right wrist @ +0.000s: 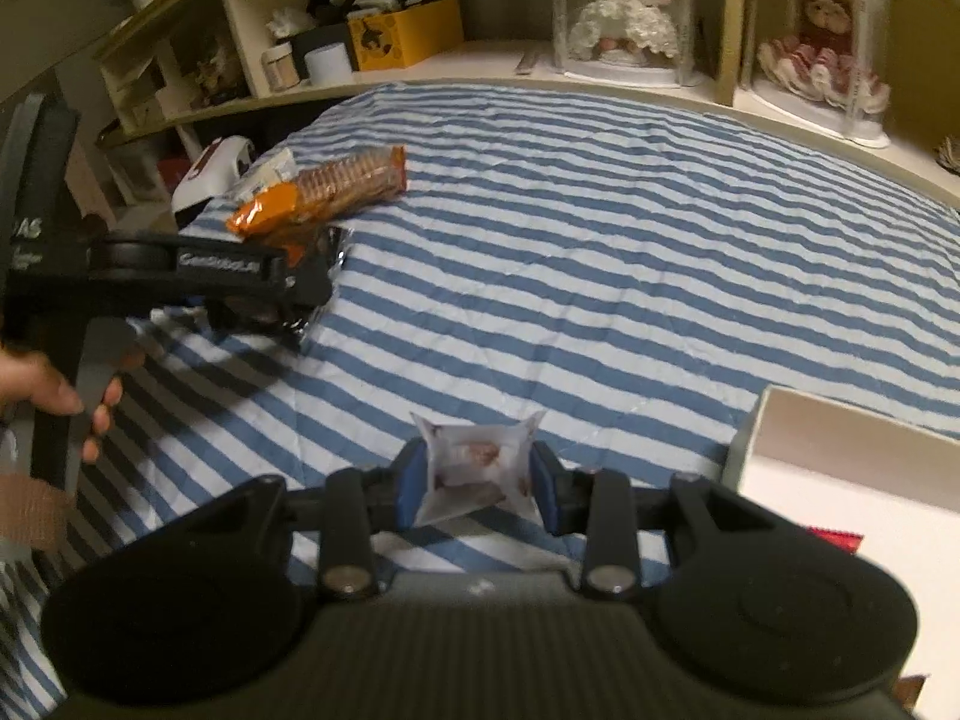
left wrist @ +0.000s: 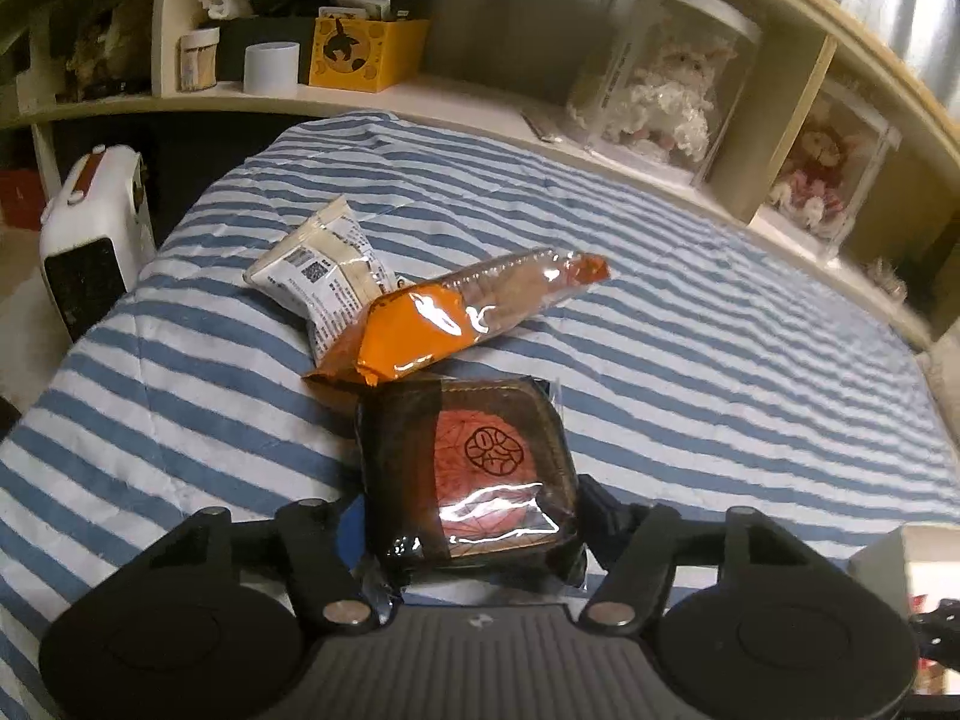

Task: Organize snacks
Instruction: 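Grasp the small clear candy packet with the right gripper while the left grasps the dark square cake, then carry the candy packet and dark square cake over the white box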

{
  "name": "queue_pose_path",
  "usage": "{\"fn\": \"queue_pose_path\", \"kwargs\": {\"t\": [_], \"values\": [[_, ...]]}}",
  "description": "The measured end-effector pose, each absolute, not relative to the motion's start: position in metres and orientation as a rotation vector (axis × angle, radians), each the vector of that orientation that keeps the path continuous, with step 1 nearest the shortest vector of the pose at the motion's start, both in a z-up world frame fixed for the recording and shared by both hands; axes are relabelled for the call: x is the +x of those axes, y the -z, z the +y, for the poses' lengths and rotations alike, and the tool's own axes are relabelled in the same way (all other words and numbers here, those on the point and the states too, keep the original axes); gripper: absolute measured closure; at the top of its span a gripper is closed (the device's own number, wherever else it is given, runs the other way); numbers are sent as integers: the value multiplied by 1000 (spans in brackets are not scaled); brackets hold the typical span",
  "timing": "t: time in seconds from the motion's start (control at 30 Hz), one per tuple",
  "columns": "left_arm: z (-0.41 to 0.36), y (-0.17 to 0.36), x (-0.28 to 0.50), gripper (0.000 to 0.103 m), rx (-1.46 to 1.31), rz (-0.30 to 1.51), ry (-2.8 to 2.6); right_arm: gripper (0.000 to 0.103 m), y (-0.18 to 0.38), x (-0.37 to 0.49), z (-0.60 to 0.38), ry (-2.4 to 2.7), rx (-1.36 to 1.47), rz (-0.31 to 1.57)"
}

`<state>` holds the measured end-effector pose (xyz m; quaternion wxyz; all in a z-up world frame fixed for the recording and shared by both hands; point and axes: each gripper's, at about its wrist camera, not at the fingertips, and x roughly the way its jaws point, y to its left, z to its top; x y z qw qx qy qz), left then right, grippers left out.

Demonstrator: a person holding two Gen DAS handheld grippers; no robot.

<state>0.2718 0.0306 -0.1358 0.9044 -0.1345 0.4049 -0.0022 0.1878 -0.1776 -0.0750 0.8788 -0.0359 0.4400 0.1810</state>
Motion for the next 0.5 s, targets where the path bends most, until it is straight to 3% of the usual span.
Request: {"fn": "queue_pose_path", "kwargs": {"t": [0.5], "values": [[-7, 86, 216, 36, -255, 776, 102, 61, 24, 153, -225, -321, 60, 813]]}}
